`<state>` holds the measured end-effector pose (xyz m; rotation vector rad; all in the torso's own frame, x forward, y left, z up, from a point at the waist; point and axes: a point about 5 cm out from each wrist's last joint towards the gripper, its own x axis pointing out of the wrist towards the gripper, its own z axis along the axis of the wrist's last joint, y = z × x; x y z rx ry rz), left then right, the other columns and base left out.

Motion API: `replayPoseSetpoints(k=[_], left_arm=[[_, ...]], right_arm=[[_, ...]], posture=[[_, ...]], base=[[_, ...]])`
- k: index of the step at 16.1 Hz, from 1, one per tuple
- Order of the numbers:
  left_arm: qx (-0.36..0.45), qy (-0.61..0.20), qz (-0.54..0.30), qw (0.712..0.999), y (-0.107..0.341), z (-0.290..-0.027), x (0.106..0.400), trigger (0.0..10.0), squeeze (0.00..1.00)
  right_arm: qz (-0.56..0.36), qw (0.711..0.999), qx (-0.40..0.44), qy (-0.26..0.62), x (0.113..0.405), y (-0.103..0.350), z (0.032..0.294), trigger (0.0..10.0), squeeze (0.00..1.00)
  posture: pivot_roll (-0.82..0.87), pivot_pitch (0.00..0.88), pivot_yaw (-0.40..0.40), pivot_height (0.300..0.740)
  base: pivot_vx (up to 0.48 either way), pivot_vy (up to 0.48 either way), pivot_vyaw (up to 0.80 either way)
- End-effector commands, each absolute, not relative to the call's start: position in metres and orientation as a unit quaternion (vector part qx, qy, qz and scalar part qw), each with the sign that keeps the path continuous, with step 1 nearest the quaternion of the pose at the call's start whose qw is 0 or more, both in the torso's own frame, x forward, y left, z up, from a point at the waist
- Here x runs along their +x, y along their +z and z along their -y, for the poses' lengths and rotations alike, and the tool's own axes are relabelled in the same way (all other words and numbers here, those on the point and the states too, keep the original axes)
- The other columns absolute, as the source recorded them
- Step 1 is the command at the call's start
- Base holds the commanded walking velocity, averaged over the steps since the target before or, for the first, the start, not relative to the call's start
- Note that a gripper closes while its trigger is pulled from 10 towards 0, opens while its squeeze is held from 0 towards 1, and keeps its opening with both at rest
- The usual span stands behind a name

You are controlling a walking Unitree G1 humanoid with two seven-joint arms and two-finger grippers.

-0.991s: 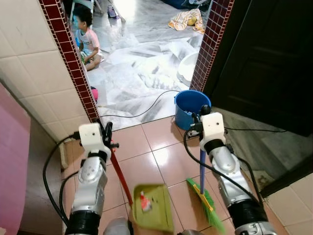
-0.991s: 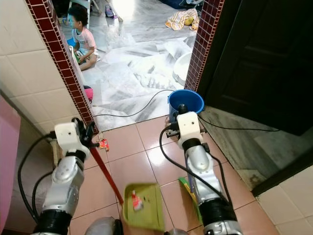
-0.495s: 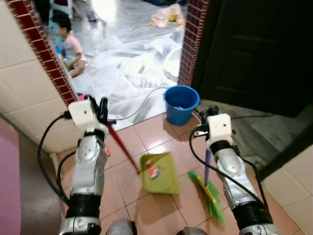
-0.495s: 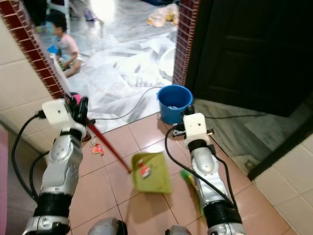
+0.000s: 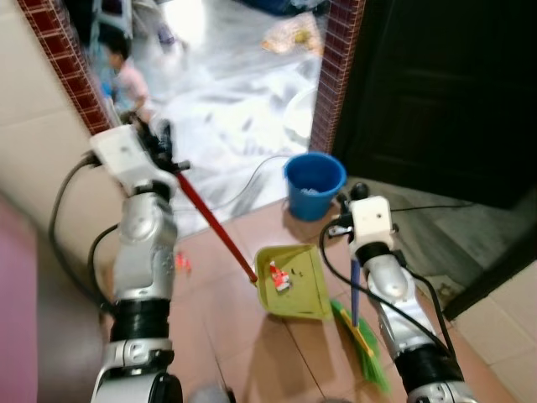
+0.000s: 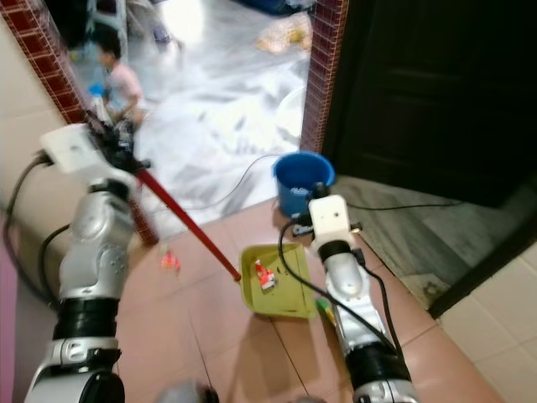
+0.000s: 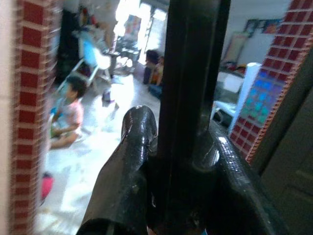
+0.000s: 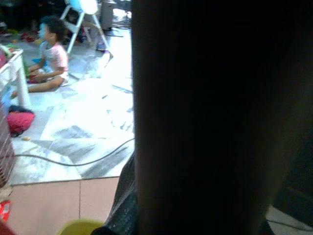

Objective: Sweep floor

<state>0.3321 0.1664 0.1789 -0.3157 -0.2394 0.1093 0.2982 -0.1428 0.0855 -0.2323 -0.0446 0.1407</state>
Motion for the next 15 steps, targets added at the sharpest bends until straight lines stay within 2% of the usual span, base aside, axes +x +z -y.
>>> replayPoseSetpoints(k=[1, 7, 15], left_arm=[[-0.179, 0.038, 0.163, 0.969, 0.204, -0.159, 0.334, 10.0, 0.0], [-0.205, 0.042, 0.185, 0.96, 0.222, -0.159, 0.336, 10.0, 0.0], [-0.223, 0.112, 0.245, 0.937, 0.267, -0.178, 0.341, 10.0, 0.0]], right_arm=[[0.034, 0.99, -0.122, 0.068, 0.302, 0.092, 0.143, 10.0, 0.0], [0.038, 0.988, -0.126, 0.076, 0.304, 0.093, 0.14, 10.0, 0.0], [0.039, 0.987, -0.127, 0.089, 0.302, 0.092, 0.136, 10.0, 0.0]], posture=[[-0.06, 0.0, 0.067, 0.74], [-0.05, 0.0, 0.059, 0.74], [-0.06, 0.0, 0.058, 0.74]], base=[[0.472, 0.0, -0.8], [0.474, 0.0, -0.56], [0.459, 0.0, 0.0]])
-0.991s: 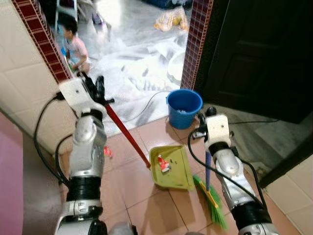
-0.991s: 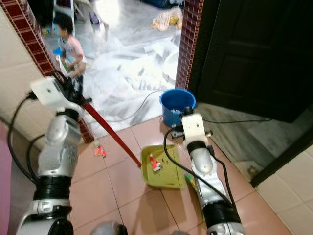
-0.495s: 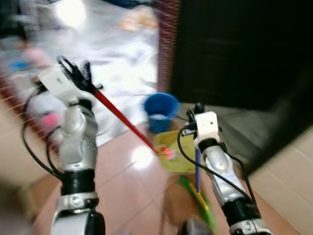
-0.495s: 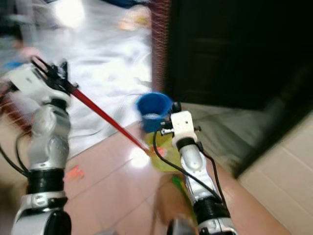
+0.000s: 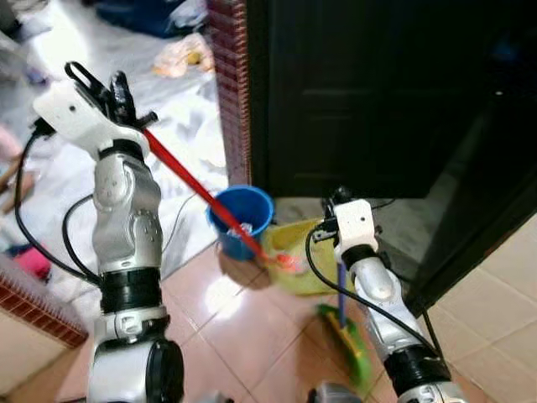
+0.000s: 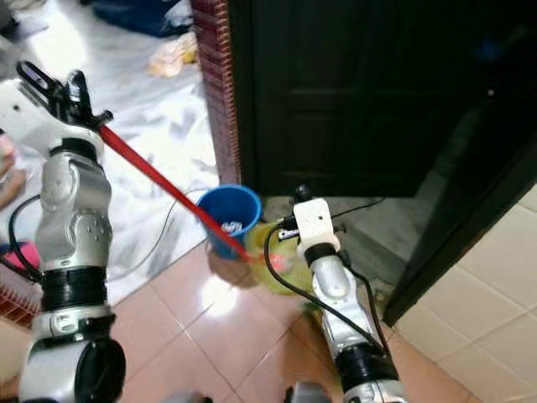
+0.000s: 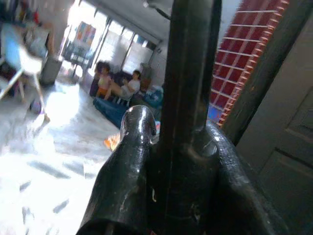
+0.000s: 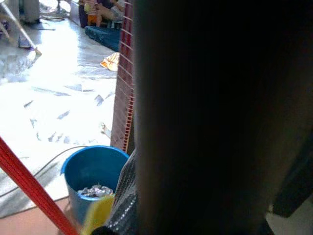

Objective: Sweep floor

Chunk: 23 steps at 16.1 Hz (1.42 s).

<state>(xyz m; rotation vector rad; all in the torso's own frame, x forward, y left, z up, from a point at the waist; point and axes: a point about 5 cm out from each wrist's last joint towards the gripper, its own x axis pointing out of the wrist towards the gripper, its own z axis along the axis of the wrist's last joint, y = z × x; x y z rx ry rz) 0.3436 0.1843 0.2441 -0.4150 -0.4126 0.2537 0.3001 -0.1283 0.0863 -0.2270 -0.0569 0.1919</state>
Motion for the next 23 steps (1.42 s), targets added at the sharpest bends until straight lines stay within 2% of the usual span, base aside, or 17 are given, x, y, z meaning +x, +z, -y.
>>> replayPoseSetpoints(k=[1, 5, 8, 21, 23], left_arm=[[-0.208, 0.122, 0.253, 0.937, 0.27, -0.182, 0.341, 10.0, 0.0], [-0.131, 0.157, 0.279, 0.938, 0.275, -0.191, 0.341, 10.0, 0.0], [-0.113, 0.188, 0.28, 0.935, 0.274, -0.194, 0.342, 10.0, 0.0], [-0.025, 0.25, 0.311, 0.917, 0.283, -0.198, 0.344, 10.0, 0.0], [-0.022, 0.252, 0.311, 0.916, 0.281, -0.195, 0.344, 10.0, 0.0]], right_arm=[[0.039, 0.987, -0.128, 0.089, 0.303, 0.092, 0.136, 10.0, 0.0], [0.04, 0.987, -0.13, 0.09, 0.303, 0.093, 0.135, 10.0, 0.0], [0.038, 0.986, -0.13, 0.091, 0.301, 0.091, 0.134, 10.0, 0.0], [0.035, 0.984, -0.133, 0.112, 0.297, 0.088, 0.129, 10.0, 0.0], [0.045, 0.983, -0.135, 0.116, 0.297, 0.092, 0.126, 10.0, 0.0]], posture=[[-0.06, 0.0, 0.058, 0.74], [-0.06, 0.0, 0.06, 0.74], [-0.06, 0.0, 0.062, 0.74], [-0.06, 0.0, 0.066, 0.74], [-0.05, 0.0, 0.061, 0.74]], base=[[0.428, 0.0, 0.0], [0.428, 0.0, 0.0], [0.428, 0.0, 0.0], [0.399, 0.265, 0.0], [0.392, 0.276, 0.7]])
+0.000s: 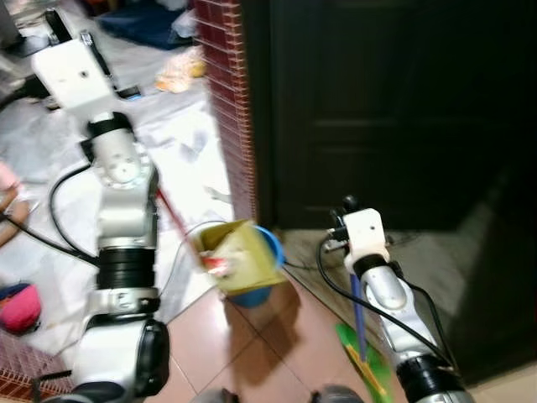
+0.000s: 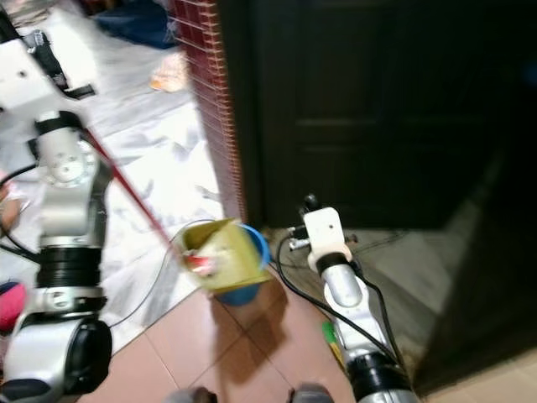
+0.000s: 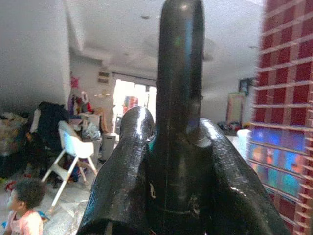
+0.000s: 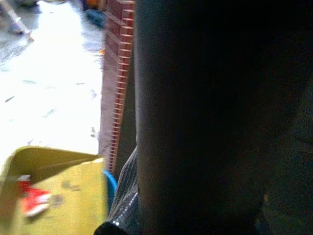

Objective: Sweep floor

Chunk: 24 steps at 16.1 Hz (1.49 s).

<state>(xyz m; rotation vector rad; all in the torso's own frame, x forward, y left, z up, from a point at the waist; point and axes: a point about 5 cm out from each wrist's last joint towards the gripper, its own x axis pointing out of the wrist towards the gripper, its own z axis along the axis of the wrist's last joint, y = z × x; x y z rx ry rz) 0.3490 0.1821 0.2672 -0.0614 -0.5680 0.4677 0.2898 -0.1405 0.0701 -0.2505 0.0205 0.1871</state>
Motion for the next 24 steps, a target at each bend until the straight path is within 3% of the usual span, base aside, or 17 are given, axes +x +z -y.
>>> replayPoseSetpoints(k=[1, 11, 16, 21, 24], left_arm=[[-0.021, 0.252, 0.311, 0.916, 0.281, -0.194, 0.344, 10.0, 0.0], [-0.009, 0.246, 0.304, 0.92, 0.272, -0.174, 0.344, 10.0, 0.0], [-0.015, 0.196, 0.303, 0.933, 0.265, -0.158, 0.341, 10.0, 0.0], [-0.018, 0.146, 0.315, 0.938, 0.265, -0.136, 0.337, 10.0, 0.0], [-0.013, 0.061, 0.34, 0.938, 0.269, -0.111, 0.333, 10.0, 0.0]], right_arm=[[0.046, 0.983, -0.132, 0.116, 0.297, 0.092, 0.126, 10.0, 0.0], [0.065, 0.982, -0.125, 0.124, 0.299, 0.099, 0.123, 10.0, 0.0], [0.071, 0.976, -0.173, 0.111, 0.303, 0.098, 0.118, 10.0, 0.0], [0.04, 0.983, -0.149, 0.103, 0.304, 0.091, 0.118, 10.0, 0.0], [0.038, 0.983, -0.152, 0.098, 0.304, 0.09, 0.12, 10.0, 0.0]], posture=[[-0.05, 0.0, 0.061, 0.74], [-0.06, 0.0, 0.06, 0.74], [-0.05, 0.0, 0.059, 0.74], [-0.05, 0.0, 0.061, 0.74], [-0.05, 0.0, 0.063, 0.74]], base=[[0.394, 0.274, 0.8], [0.455, 0.056, 0.0], [0.0, 0.0, 0.0], [0.0, 0.0, 0.0], [0.0, 0.0, 0.0]])
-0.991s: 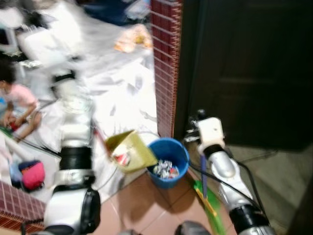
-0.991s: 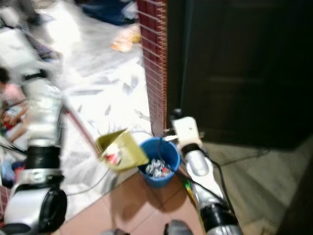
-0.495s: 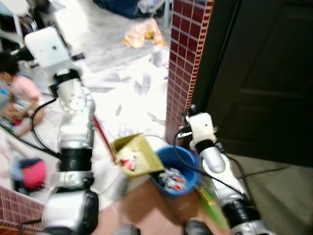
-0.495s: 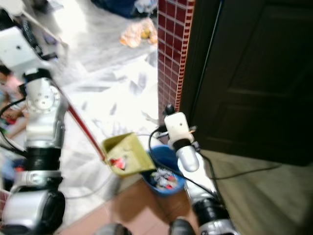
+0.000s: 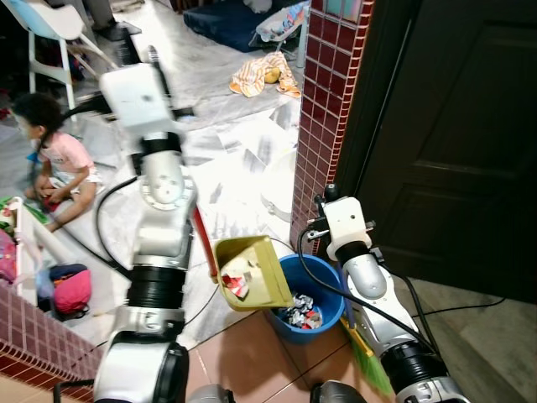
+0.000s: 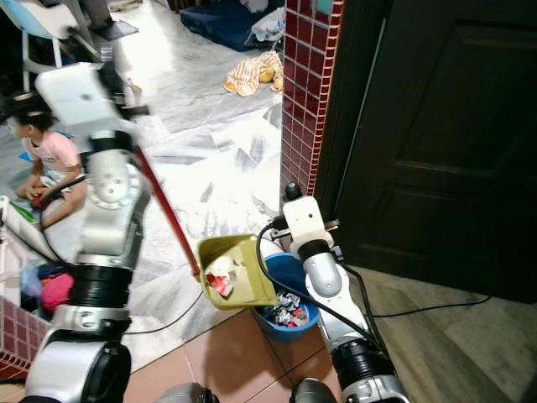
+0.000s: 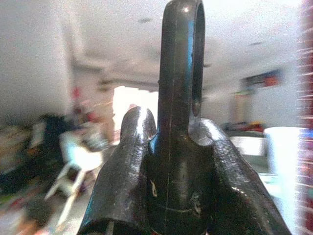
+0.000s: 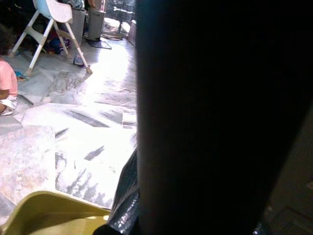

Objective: Sweep floor

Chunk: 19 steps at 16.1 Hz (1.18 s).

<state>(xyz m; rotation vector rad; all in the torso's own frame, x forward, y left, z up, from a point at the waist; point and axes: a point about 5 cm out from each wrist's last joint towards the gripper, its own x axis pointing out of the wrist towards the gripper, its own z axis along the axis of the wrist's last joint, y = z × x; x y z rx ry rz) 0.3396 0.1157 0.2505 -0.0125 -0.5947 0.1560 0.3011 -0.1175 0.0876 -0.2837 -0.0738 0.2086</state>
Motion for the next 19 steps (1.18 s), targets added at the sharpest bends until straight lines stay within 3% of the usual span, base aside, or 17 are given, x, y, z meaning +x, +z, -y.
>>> replayPoseSetpoints(k=[1, 7, 8, 11, 13, 16, 18, 19], left_arm=[[-0.008, 0.014, 0.349, 0.937, 0.269, -0.097, 0.33, 10.0, 0.0], [-0.023, -0.17, 0.344, 0.923, 0.256, -0.045, 0.313, 10.0, 0.0], [0.001, -0.252, 0.363, 0.897, 0.258, -0.03, 0.303, 10.0, 0.0], [0.048, -0.373, 0.364, 0.852, 0.253, -0.01, 0.29, 10.0, 0.0], [0.123, -0.476, 0.346, 0.799, 0.232, 0.004, 0.275, 10.0, 0.0], [0.204, -0.519, 0.344, 0.756, 0.213, 0.014, 0.265, 10.0, 0.0], [0.193, -0.529, 0.34, 0.754, 0.213, 0.017, 0.263, 10.0, 0.0], [0.225, -0.537, 0.343, 0.737, 0.209, 0.019, 0.262, 10.0, 0.0]], right_arm=[[0.038, 0.983, -0.152, 0.097, 0.304, 0.09, 0.121, 10.0, 0.0], [0.043, 0.983, -0.153, 0.09, 0.306, 0.091, 0.122, 10.0, 0.0], [0.042, 0.983, -0.152, 0.09, 0.305, 0.09, 0.122, 10.0, 0.0], [0.043, 0.983, -0.152, 0.091, 0.305, 0.09, 0.12, 10.0, 0.0], [0.051, 0.983, -0.153, 0.092, 0.308, 0.094, 0.118, 10.0, 0.0], [0.054, 0.982, -0.154, 0.09, 0.31, 0.096, 0.12, 10.0, 0.0], [0.055, 0.982, -0.155, 0.091, 0.31, 0.096, 0.119, 10.0, 0.0], [0.055, 0.982, -0.155, 0.092, 0.31, 0.096, 0.118, 10.0, 0.0]], posture=[[-0.05, 0.0, 0.064, 0.74], [-0.06, 0.0, 0.069, 0.74], [-0.06, 0.0, 0.065, 0.74], [-0.06, 0.0, 0.064, 0.74], [-0.06, 0.0, 0.068, 0.74], [-0.07, 0.0, 0.068, 0.74], [-0.07, 0.0, 0.063, 0.74], [-0.07, 0.0, 0.061, 0.74]], base=[[0.0, 0.0, 0.0], [0.0, 0.0, 0.0], [0.0, 0.0, 0.0], [0.0, 0.0, 0.0], [0.0, 0.0, 0.0], [0.0, 0.0, 0.0], [0.0, 0.0, 0.0], [0.0, 0.0, 0.0]])
